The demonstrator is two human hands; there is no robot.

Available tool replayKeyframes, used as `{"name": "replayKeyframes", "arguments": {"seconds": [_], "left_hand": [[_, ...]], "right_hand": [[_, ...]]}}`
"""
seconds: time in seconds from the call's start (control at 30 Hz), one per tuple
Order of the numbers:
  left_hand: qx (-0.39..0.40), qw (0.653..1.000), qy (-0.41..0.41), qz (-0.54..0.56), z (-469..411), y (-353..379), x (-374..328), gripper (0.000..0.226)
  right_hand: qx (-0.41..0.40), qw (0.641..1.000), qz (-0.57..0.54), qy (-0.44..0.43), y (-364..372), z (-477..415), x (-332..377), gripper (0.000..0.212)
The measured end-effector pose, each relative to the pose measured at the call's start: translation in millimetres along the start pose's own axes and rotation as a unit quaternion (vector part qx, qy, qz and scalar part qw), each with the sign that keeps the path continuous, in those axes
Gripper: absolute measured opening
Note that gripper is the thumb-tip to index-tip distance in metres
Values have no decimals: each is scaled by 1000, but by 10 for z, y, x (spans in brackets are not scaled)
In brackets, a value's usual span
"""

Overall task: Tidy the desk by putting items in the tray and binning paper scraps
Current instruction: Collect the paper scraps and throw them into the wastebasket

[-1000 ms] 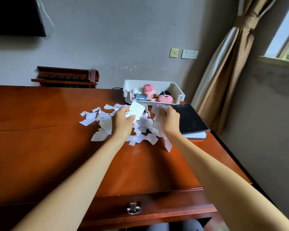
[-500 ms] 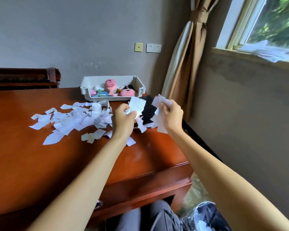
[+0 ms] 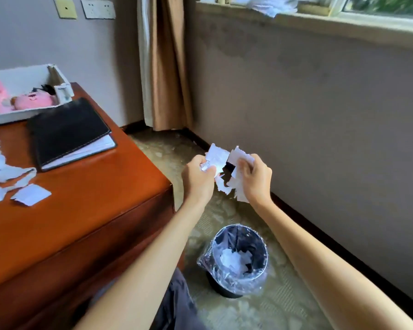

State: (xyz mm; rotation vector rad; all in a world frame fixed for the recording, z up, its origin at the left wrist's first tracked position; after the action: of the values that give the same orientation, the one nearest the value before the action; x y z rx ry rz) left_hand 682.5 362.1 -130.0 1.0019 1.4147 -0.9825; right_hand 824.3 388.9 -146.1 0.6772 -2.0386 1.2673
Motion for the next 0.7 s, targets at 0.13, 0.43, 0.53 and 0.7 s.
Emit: {"name": "replayKeyframes", "arguments": {"seconds": [0.13,0.43,0.53,0.7], "left_hand": [[42,997,-53,-22,-30,494,508,19],[86,968,-196,-129,-221,1129,1720,14],[117,953,-226,-167,-261,1247,2046,13],[146,920,-299,-207,-263,1359,2705,14]], "right_hand": [[16,997,42,56,40,-6,-699,22],[120,963,141,194,633,101,-2062,25],[146,953,159,212,814,159,-2384,26],[195,927,189,257,1122,278,-2874,28]]}}
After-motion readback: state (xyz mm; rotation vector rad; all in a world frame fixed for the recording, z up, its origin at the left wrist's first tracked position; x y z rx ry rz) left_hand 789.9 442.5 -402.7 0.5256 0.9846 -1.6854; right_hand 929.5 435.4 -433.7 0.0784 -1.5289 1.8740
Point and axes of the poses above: each hand's wrist, its own z-axis away from the middle knuckle, its own y-axis out of the palm, x = y × z, the point moved 3 cm from there along -z, towards the middle knuckle, and after that the axes turned 12 degrees about z, right-handed, at the moved point
